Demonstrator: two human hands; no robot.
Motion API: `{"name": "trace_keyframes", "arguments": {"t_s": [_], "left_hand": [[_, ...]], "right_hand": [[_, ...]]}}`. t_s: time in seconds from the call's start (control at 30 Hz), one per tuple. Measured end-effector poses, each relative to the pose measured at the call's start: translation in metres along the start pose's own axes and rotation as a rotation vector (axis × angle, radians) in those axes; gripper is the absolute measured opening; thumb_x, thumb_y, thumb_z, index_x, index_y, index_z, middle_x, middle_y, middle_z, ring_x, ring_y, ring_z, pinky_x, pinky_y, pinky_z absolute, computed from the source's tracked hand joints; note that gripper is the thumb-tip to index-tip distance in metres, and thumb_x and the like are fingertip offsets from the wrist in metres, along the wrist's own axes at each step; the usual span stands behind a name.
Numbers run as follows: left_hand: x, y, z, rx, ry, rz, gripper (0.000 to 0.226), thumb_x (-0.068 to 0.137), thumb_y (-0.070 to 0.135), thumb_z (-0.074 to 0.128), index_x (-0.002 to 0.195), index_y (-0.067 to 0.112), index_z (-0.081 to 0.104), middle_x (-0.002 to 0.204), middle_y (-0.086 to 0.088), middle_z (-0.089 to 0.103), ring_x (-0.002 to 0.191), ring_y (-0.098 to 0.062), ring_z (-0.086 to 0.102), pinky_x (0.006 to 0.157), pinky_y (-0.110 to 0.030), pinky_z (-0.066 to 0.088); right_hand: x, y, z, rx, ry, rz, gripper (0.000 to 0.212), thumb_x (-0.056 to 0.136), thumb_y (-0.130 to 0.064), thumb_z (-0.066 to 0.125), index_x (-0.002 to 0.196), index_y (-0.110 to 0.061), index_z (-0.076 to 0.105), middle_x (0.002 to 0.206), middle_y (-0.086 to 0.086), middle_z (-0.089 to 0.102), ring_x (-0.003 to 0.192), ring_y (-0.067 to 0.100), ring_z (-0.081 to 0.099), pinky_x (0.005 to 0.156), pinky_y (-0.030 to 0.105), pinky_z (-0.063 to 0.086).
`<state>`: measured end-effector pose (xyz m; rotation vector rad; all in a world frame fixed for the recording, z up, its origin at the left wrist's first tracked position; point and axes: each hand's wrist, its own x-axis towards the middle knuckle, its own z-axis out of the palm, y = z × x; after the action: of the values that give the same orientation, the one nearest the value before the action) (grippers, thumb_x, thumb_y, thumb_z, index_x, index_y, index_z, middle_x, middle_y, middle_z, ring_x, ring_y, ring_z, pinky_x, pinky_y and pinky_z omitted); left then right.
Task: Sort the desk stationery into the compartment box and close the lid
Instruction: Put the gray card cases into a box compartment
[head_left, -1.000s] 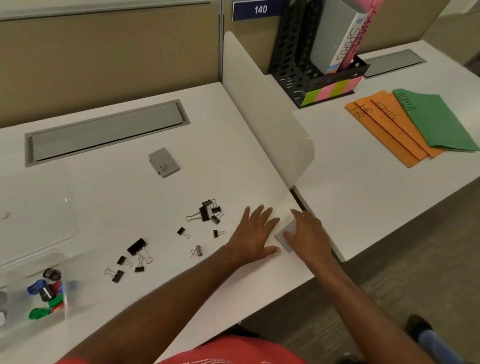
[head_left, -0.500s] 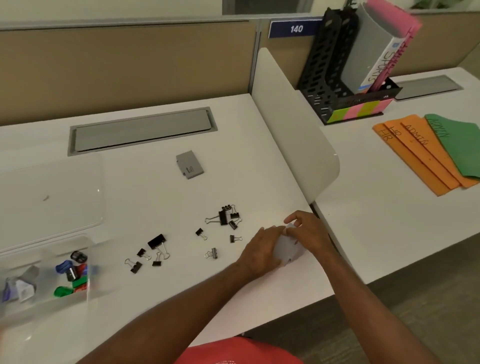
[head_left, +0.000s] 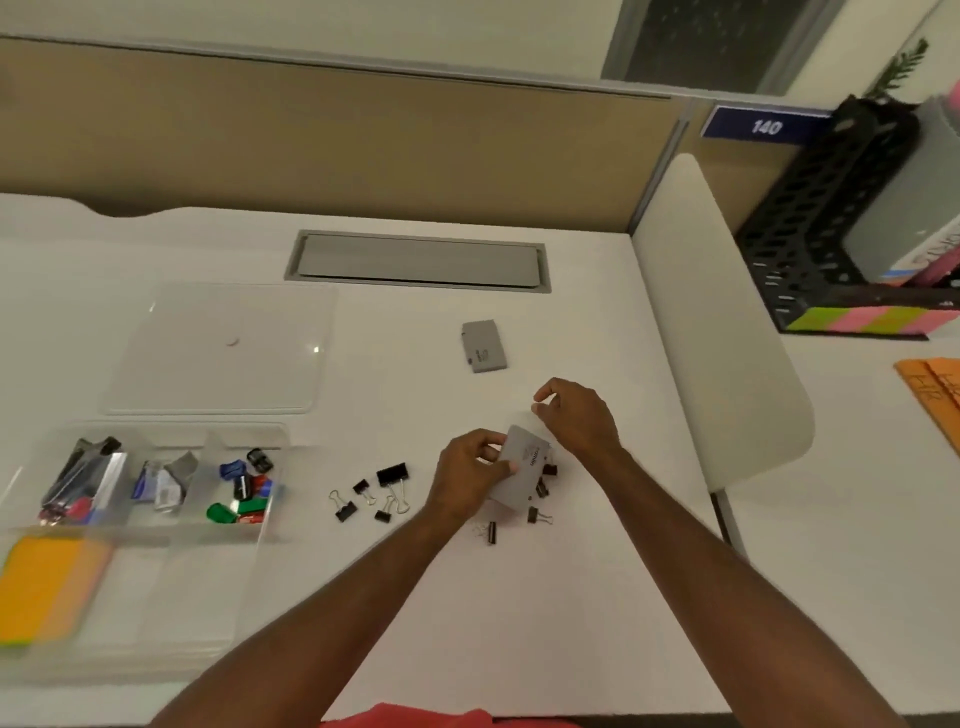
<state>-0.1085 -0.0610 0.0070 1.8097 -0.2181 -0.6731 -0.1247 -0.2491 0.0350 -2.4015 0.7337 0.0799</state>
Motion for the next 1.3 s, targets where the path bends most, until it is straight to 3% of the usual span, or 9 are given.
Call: {"name": "trace_keyframes", "arguments": {"t_s": [0.23, 0.43, 0.57, 0.67, 0.8, 0.9, 1.03, 1.2, 1.3], "left_hand": [[0.007, 0.007, -0.049, -0.177, 0.203, -0.057, 0.022, 0.084, 0.012, 0.077, 0.104, 0.011, 0.066, 0.085, -0.011, 0.070, 0.086, -0.030, 0.073, 0.070, -0.052, 0.061], [0.010, 0.002, -0.068, -0.201, 0.293, -0.070, 0.017, 0.088, 0.022, 0.075, 0.099, 0.012, 0.066, 0.083, -0.005, 0.073, 0.086, -0.021, 0.074, 0.063, -0.050, 0.062], [0.010, -0.002, -0.074, -0.238, 0.317, -0.097, 0.014, 0.089, 0.019, 0.073, 0.096, 0.010, 0.065, 0.088, -0.010, 0.074, 0.086, -0.023, 0.074, 0.056, -0.043, 0.062], [0.007, -0.003, -0.078, -0.244, 0.340, -0.103, 0.013, 0.090, 0.017, 0.071, 0.096, 0.009, 0.064, 0.089, -0.011, 0.074, 0.083, -0.024, 0.074, 0.051, -0.032, 0.057], [0.005, -0.003, -0.086, -0.259, 0.335, -0.125, 0.014, 0.091, 0.017, 0.070, 0.099, 0.007, 0.063, 0.090, -0.011, 0.075, 0.082, -0.024, 0.075, 0.061, -0.044, 0.062], [0.000, -0.003, -0.093, -0.308, 0.329, -0.134, 0.008, 0.091, 0.016, 0.070, 0.094, 0.012, 0.065, 0.087, -0.006, 0.077, 0.078, -0.021, 0.075, 0.058, -0.039, 0.061], [-0.011, -0.003, -0.113, -0.361, 0.358, -0.151, 0.009, 0.091, 0.016, 0.070, 0.097, 0.012, 0.066, 0.090, -0.005, 0.077, 0.080, -0.020, 0.075, 0.054, -0.032, 0.059], [-0.033, -0.007, -0.151, -0.377, 0.359, -0.131, 0.009, 0.092, 0.016, 0.068, 0.099, 0.012, 0.066, 0.091, -0.004, 0.077, 0.079, -0.019, 0.075, 0.056, -0.030, 0.058], [-0.047, -0.013, -0.182, -0.260, 0.400, -0.070, 0.005, 0.092, 0.014, 0.068, 0.095, 0.010, 0.065, 0.087, 0.003, 0.077, 0.079, -0.011, 0.074, 0.059, -0.025, 0.059]], "right_hand": [[0.068, -0.043, 0.033, -0.184, 0.092, -0.088, 0.037, 0.097, -0.038, 0.053, 0.129, -0.019, 0.054, 0.122, 0.009, 0.060, 0.112, 0.029, 0.058, 0.088, 0.041, 0.051], [0.103, -0.074, 0.048, -0.303, 0.022, -0.117, 0.049, 0.096, -0.039, 0.049, 0.141, -0.020, 0.043, 0.124, 0.014, 0.054, 0.116, 0.034, 0.051, 0.088, 0.045, 0.048], [0.103, -0.071, 0.055, -0.396, 0.020, -0.164, 0.047, 0.093, -0.037, 0.056, 0.139, -0.026, 0.048, 0.123, 0.014, 0.049, 0.115, 0.033, 0.048, 0.088, 0.042, 0.049], [0.096, -0.067, 0.059, -0.324, 0.000, -0.133, 0.052, 0.091, -0.032, 0.062, 0.140, -0.023, 0.047, 0.126, 0.015, 0.049, 0.117, 0.033, 0.048, 0.090, 0.043, 0.049], [0.079, -0.062, 0.051, -0.042, -0.123, 0.064, 0.079, 0.074, -0.023, 0.083, 0.140, -0.018, 0.040, 0.126, 0.015, 0.055, 0.116, 0.034, 0.056, 0.094, 0.046, 0.052], [0.055, -0.061, 0.048, 0.064, -0.072, 0.023, 0.057, 0.079, -0.011, 0.074, 0.131, -0.016, 0.051, 0.122, 0.011, 0.065, 0.105, 0.031, 0.064, 0.086, 0.044, 0.057], [0.015, -0.069, 0.049, 0.334, -0.009, -0.025, 0.024, 0.085, -0.019, 0.064, 0.109, -0.024, 0.063, 0.096, -0.002, 0.071, 0.083, 0.020, 0.067, 0.064, 0.031, 0.053], [-0.020, -0.088, 0.057, 0.636, -0.082, 0.116, 0.010, 0.083, -0.017, 0.070, 0.091, -0.020, 0.065, 0.085, 0.002, 0.075, 0.084, 0.022, 0.073, 0.072, 0.044, 0.059], [-0.037, -0.107, 0.068, 0.735, -0.097, 0.150, 0.011, 0.083, -0.013, 0.070, 0.093, -0.017, 0.067, 0.088, 0.002, 0.076, 0.085, 0.020, 0.073, 0.066, 0.037, 0.059]]}}
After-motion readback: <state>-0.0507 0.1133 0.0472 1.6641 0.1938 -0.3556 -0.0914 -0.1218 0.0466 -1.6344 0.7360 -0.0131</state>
